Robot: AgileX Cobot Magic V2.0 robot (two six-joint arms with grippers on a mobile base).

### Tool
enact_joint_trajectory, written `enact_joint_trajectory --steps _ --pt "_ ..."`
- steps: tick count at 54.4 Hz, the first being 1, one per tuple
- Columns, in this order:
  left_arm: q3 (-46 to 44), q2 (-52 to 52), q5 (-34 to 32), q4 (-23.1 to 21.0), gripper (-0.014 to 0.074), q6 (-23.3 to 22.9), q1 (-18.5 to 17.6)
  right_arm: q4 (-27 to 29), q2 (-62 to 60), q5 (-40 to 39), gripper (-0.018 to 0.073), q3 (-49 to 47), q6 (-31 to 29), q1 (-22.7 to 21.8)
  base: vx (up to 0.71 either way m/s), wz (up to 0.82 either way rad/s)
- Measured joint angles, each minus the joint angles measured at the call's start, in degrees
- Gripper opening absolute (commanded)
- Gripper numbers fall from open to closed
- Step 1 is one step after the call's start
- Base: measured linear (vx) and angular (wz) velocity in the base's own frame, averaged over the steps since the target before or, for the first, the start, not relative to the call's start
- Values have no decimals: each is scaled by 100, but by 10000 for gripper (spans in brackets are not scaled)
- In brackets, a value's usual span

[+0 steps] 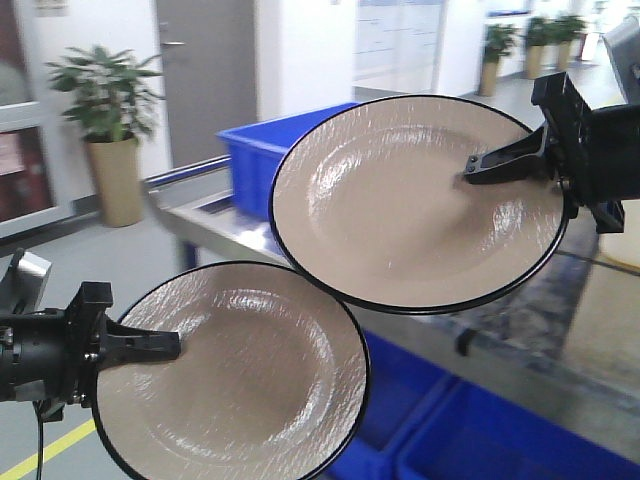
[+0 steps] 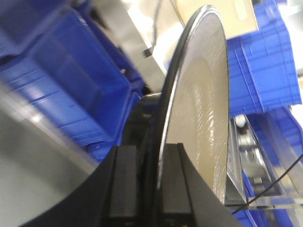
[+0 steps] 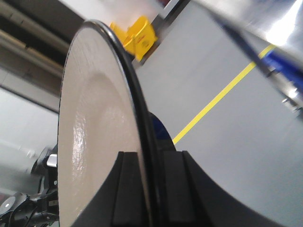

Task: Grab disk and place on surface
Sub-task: 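Hold both plates while the base drives to the steel counter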

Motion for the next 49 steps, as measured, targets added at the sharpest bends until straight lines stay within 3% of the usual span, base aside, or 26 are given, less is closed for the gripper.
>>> enact_joint_trajectory --steps 31,49 --pt "0 0 -38 0 0 0 0 -20 0 -39 -2 0 0 -6 28 -77" --pt "0 0 -45 0 0 0 -2 -24 0 -37 -2 0 0 -6 20 -45"
